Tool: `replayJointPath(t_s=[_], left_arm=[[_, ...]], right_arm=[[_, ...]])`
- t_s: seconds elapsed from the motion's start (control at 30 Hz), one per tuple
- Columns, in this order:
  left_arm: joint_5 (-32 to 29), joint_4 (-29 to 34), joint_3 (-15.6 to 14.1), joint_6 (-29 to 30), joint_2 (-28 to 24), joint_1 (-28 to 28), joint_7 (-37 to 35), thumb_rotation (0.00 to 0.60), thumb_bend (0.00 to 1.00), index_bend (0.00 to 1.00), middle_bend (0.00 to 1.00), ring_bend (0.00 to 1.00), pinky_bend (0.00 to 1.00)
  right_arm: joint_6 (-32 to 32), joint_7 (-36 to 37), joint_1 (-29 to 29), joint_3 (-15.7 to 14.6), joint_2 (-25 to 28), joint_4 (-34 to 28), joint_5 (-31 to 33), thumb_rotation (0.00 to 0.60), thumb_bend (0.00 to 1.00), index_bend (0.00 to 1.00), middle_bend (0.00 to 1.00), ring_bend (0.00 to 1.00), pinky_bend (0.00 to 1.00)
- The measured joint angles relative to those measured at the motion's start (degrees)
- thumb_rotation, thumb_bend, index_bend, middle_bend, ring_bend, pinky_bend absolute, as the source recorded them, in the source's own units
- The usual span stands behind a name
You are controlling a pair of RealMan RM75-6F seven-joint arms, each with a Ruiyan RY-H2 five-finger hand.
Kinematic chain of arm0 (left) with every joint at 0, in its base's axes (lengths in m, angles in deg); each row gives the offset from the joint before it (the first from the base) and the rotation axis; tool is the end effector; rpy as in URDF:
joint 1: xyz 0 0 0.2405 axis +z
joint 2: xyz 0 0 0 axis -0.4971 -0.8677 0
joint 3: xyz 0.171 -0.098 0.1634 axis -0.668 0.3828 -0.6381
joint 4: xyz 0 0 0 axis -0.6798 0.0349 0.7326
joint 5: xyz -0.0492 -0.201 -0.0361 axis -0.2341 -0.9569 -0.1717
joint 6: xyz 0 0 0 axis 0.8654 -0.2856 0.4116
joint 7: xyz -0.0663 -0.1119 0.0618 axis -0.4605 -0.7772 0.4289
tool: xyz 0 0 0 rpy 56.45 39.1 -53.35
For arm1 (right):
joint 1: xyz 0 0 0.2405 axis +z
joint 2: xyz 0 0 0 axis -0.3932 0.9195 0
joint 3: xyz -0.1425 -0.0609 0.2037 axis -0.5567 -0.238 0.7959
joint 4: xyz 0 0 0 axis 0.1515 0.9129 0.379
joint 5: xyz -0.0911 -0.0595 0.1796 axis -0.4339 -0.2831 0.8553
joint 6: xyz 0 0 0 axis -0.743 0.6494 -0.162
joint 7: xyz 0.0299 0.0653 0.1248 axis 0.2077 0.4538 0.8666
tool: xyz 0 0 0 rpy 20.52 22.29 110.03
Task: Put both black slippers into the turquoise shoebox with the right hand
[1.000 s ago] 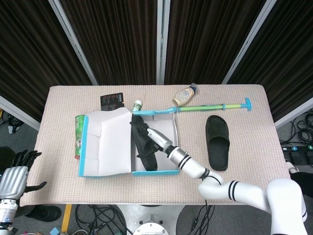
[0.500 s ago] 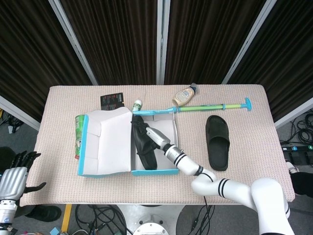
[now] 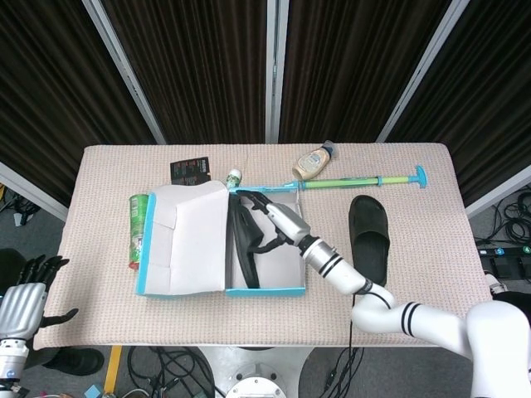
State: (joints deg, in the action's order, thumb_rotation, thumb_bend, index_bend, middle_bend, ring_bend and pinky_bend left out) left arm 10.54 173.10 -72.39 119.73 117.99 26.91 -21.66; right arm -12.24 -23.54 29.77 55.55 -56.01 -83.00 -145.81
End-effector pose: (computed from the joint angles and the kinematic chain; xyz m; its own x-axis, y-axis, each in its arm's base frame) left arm -0.3378 0.1572 0.1300 0.3347 0.1410 0.9317 0.9344 0.0785 -0.3475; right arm -0.0581 -0.3808 -0.0313 -0.1482 -0.5655 0.8113 -0.8371 -0.3652 -0.4074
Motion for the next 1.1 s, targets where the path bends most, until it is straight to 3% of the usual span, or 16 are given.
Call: replayJointPath(t_s=[0.17,0.53,0.8,1.1], left_arm=[[0.0,-0.1,0.1,-0.4,0.1,-0.3,0.2,0.6,0.0,0.16,0.12,0.0,0.03],[0.5,0.1,0.1,-0.5,0.4,-0.7,0.3,0.6,0.0,0.16,0.12,0.0,0.03],[0.7,0.4,0.0,-0.8,0.4,-0.9,0.7,0.6,0.0,0.16,0.12,0.0,0.03],[0.2,0.8,-0.2,-1.3,0.1,-0.9,0.9,0.6,0.0,0.16,0.12,0.0,0.03]], right_arm=[[1.9,-14.2,-2.9,-1.2,4.3,-2.4,2.9,0.6,0.03,0.0,0.07,0.02,0.18],[3.1,-44.6,-8.4,-5.3,13.0,-3.2,20.4,0.6,0.02,0.0,0.07,0.0,0.12],[-0.9,-54.8,-8.8,-7.9,12.7,3.6,32.9,0.6,0.02,0.0,0.08,0.0,0.11],[-4.9,-60.8,-6.5,-9.5,10.0,6.7,38.5,0.6,0.01,0.0,0.12,0.0,0.09]])
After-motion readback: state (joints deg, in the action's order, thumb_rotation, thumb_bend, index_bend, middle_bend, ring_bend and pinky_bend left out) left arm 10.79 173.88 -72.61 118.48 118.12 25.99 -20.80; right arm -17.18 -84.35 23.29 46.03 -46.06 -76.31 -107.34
